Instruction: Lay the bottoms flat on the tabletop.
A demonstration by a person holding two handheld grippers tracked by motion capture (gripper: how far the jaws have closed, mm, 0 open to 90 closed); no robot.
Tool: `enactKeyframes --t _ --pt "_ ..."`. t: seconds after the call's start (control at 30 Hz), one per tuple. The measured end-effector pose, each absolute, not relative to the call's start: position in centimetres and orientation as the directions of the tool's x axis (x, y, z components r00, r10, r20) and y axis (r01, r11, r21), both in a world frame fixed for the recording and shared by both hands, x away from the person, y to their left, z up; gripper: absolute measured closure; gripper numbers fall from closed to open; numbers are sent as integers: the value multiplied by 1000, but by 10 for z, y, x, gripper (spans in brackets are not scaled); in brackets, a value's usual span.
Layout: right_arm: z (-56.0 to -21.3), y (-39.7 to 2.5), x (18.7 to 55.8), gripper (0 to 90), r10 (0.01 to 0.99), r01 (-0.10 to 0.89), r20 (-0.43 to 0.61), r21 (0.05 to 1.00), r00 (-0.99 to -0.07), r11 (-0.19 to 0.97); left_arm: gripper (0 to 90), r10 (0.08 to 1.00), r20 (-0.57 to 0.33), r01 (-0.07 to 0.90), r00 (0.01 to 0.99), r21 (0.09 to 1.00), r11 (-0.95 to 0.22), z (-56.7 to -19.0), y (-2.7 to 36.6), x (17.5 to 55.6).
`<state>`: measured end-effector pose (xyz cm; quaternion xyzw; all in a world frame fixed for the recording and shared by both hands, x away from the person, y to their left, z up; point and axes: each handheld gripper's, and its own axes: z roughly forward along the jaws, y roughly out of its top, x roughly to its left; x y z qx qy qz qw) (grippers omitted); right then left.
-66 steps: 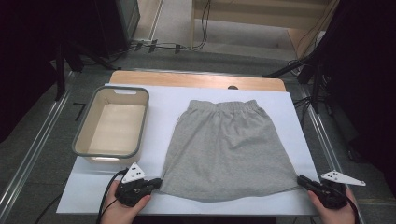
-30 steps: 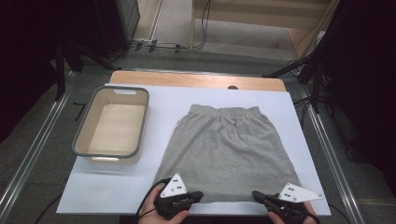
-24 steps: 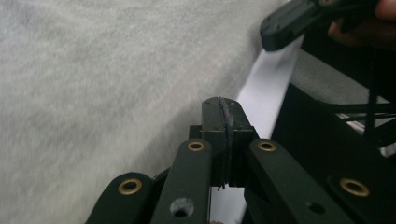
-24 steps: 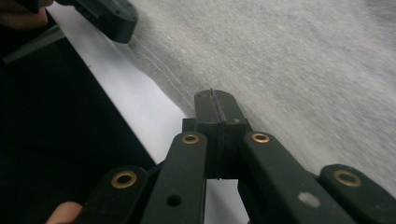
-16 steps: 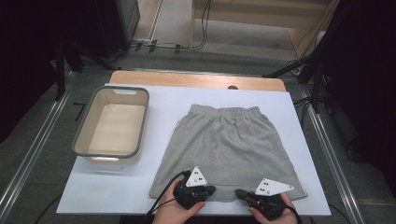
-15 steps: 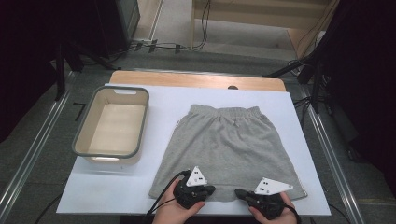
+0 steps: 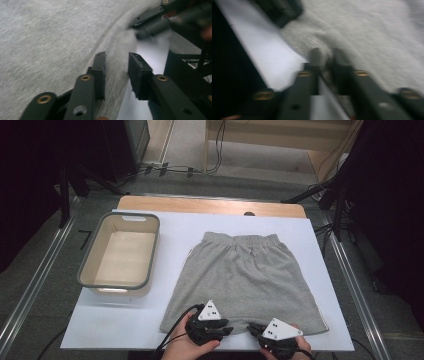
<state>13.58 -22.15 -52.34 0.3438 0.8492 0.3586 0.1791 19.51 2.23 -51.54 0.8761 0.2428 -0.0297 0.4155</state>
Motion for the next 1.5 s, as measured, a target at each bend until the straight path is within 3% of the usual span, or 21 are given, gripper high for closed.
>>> enactKeyframes --t 0.13,0.2,0.3,0.43,0.73,0.83,0.97,1.2,1.4,1.5 --pt "-520 -234 149 866 710 578 164 715 -685 393 587 384 -207 405 900 725 -558 -515 20 189" --pt "-515 -238 148 866 699 590 206 720 -684 365 580 378 -176 380 909 724 -575 -515 18 186" --pt "-506 -241 146 865 673 589 241 728 -699 350 617 369 -129 341 921 727 -596 -514 17 181" --pt "-505 -243 144 865 650 600 272 717 -710 355 866 334 -122 316 935 717 -622 -513 17 177" --pt "-518 -244 131 827 597 583 256 673 -761 455 866 256 -230 343 939 690 -638 -514 28 176" --pt "-516 -248 129 681 579 562 255 698 -774 444 757 244 -272 365 931 707 -606 -513 32 177" --pt "-509 -260 129 617 613 543 244 756 -752 366 571 292 -267 389 919 739 -550 -510 38 180" --pt "-516 -257 136 627 719 545 152 760 -678 353 424 359 -241 405 902 764 -502 -503 41 186" --pt "-513 -253 136 444 737 529 135 780 -663 333 171 393 -229 404 891 795 -453 -488 48 195" --pt "-509 -252 134 379 748 523 132 792 -651 315 136 402 -229 404 886 806 -432 -482 53 200"
